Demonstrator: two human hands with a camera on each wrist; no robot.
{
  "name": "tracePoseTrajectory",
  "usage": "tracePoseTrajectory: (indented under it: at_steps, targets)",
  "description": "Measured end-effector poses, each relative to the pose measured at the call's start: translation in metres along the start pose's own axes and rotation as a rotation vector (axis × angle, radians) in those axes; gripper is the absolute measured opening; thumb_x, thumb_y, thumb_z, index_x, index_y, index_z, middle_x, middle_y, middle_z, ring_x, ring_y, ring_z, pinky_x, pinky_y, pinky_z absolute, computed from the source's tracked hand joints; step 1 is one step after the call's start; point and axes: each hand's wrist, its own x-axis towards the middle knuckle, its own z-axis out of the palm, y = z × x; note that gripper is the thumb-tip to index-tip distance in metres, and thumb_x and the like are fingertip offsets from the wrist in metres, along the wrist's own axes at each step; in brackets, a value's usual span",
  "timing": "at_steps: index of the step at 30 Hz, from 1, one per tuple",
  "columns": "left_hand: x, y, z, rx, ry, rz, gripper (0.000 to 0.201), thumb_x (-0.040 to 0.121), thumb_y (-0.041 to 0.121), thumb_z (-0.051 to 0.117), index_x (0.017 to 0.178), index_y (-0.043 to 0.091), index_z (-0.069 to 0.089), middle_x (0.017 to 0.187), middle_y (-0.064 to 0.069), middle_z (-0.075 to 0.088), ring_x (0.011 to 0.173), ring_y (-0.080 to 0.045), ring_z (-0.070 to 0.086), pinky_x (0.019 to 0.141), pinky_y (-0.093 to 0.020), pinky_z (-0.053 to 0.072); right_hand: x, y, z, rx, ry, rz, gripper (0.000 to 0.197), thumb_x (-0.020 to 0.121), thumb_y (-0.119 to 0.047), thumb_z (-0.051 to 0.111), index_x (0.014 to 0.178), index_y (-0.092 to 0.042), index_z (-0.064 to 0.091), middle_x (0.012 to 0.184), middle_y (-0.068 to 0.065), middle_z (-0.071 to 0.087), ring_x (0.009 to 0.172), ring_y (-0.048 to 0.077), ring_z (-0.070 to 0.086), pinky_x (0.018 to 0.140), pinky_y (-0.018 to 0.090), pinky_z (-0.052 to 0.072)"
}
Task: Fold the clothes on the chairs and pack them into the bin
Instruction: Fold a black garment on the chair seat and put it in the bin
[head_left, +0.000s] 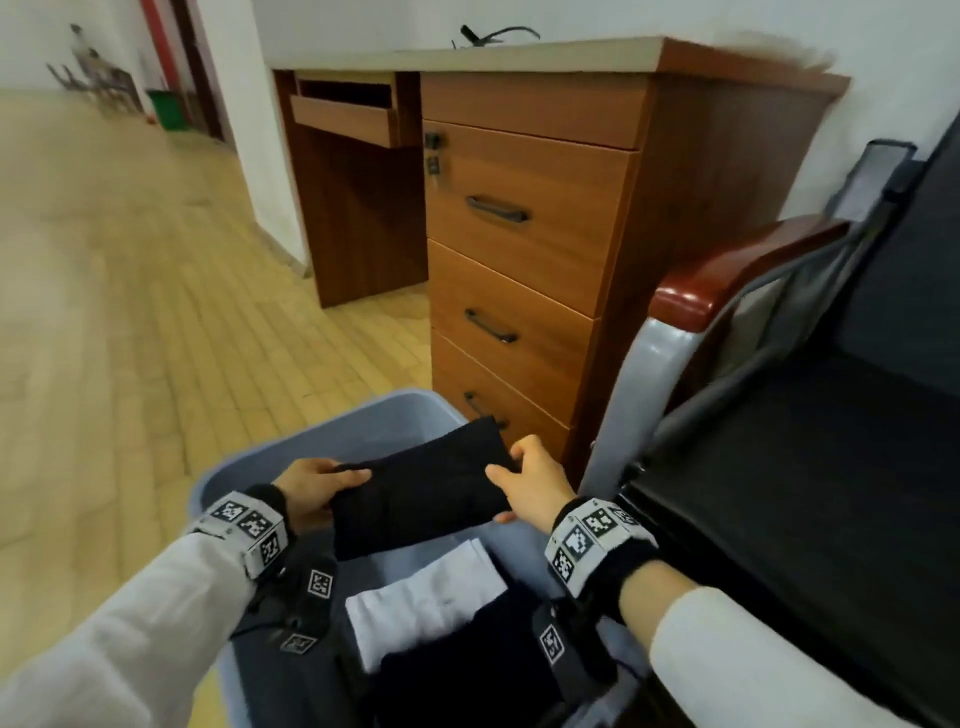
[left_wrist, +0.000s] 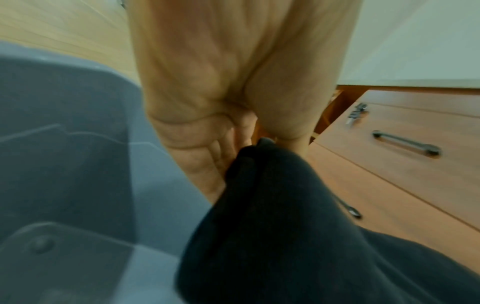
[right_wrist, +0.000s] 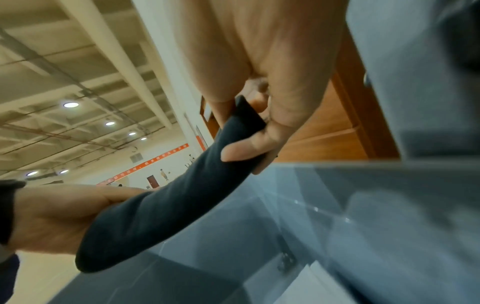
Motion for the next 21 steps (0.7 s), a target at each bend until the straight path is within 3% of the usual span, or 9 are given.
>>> tracePoseTrajectory:
  at_steps: [3, 5, 7, 9, 11, 14, 16, 18, 21]
  targets:
    - [0.027, -0.017, -0.003, -0.039, 0.112, -0.052, 0.004, 0.088, 0.001, 0.06, 0.089, -0.002, 0.058, 0.071, -0.015, 0.055, 0.056, -0.024, 0.055, 0.041, -0.021, 0.046, 0.045, 0.016, 0.041, 0.077, -0.078, 0.129, 0.038, 0.09, -0.007, 0.056, 0.125, -0.009, 0.042, 0.124, 0.009, 0.045, 0.08, 0.015, 0.055, 0.071, 0.037, 0.06]
    - [0.047, -0.031, -0.002, -0.027, 0.165, -0.082, 0.014, 0.087, -0.009, 0.051, 0.075, -0.005, 0.057, 0.056, -0.014, 0.052, 0.038, -0.021, 0.053, 0.034, -0.017, 0.042, 0.067, 0.027, 0.062, 0.094, -0.102, 0.179, 0.044, 0.088, -0.003, 0.055, 0.129, -0.01, 0.041, 0.121, 0.006, 0.044, 0.078, 0.015, 0.052, 0.07, 0.036, 0.06]
    - [0.073, -0.053, -0.003, 0.0, 0.205, -0.114, 0.022, 0.084, -0.013, 0.048, 0.066, -0.005, 0.058, 0.049, -0.012, 0.05, 0.035, -0.022, 0.05, 0.043, -0.022, 0.045, 0.092, 0.044, 0.087, 0.09, -0.12, 0.226, 0.045, 0.087, -0.001, 0.054, 0.129, -0.011, 0.044, 0.123, 0.008, 0.046, 0.085, 0.019, 0.053, 0.063, 0.031, 0.058]
    - [0.086, -0.07, -0.002, 0.022, 0.263, -0.151, 0.013, 0.08, -0.01, 0.053, 0.075, -0.005, 0.064, 0.06, -0.015, 0.059, 0.054, -0.027, 0.058, 0.06, -0.033, 0.052, 0.104, 0.057, 0.1, 0.092, -0.113, 0.271, 0.041, 0.086, 0.001, 0.055, 0.125, -0.012, 0.048, 0.126, 0.011, 0.048, 0.088, 0.021, 0.054, 0.054, 0.026, 0.055]
    - [0.103, -0.094, -0.003, 0.053, 0.357, -0.178, 0.015, 0.077, -0.005, 0.06, 0.09, -0.004, 0.068, 0.08, -0.02, 0.068, 0.077, -0.033, 0.066, 0.078, -0.041, 0.056, 0.117, 0.072, 0.116, 0.076, -0.116, 0.309, 0.037, 0.086, 0.004, 0.058, 0.12, -0.011, 0.054, 0.124, 0.013, 0.051, 0.081, 0.021, 0.056, 0.045, 0.023, 0.052]
    - [0.118, -0.119, 0.0, 0.072, 0.442, -0.214, 0.019, 0.077, 0.0, 0.064, 0.095, -0.001, 0.07, 0.092, -0.018, 0.07, 0.087, -0.031, 0.067, 0.087, -0.039, 0.054, 0.133, 0.092, 0.138, 0.132, -0.125, 0.377, 0.028, 0.085, 0.012, 0.057, 0.105, -0.007, 0.061, 0.118, 0.018, 0.055, 0.083, 0.029, 0.06, 0.041, 0.023, 0.052]
    - [0.124, -0.129, 0.004, 0.034, 0.474, -0.227, 0.023, 0.078, 0.0, 0.066, 0.101, -0.001, 0.07, 0.093, -0.018, 0.07, 0.088, -0.031, 0.067, 0.085, -0.035, 0.053, 0.142, 0.104, 0.152, 0.161, -0.105, 0.398, 0.032, 0.085, 0.015, 0.053, 0.108, -0.005, 0.063, 0.121, 0.02, 0.055, 0.096, 0.037, 0.061, 0.049, 0.028, 0.056]
    - [0.128, -0.136, 0.008, -0.006, 0.504, -0.23, 0.029, 0.08, -0.002, 0.066, 0.109, -0.002, 0.067, 0.102, -0.021, 0.069, 0.095, -0.032, 0.066, 0.084, -0.031, 0.049, 0.147, 0.112, 0.161, 0.199, -0.124, 0.412, 0.042, 0.085, 0.016, 0.05, 0.12, -0.003, 0.061, 0.129, 0.021, 0.053, 0.11, 0.04, 0.057, 0.072, 0.04, 0.059]
    - [0.132, -0.142, 0.012, -0.023, 0.523, -0.264, 0.033, 0.083, -0.004, 0.064, 0.116, -0.004, 0.063, 0.112, -0.023, 0.065, 0.104, -0.033, 0.063, 0.088, -0.03, 0.046, 0.147, 0.117, 0.166, 0.22, -0.229, 0.439, 0.047, 0.089, 0.015, 0.045, 0.135, 0.004, 0.047, 0.134, 0.027, 0.048, 0.124, 0.04, 0.049, 0.096, 0.044, 0.05]
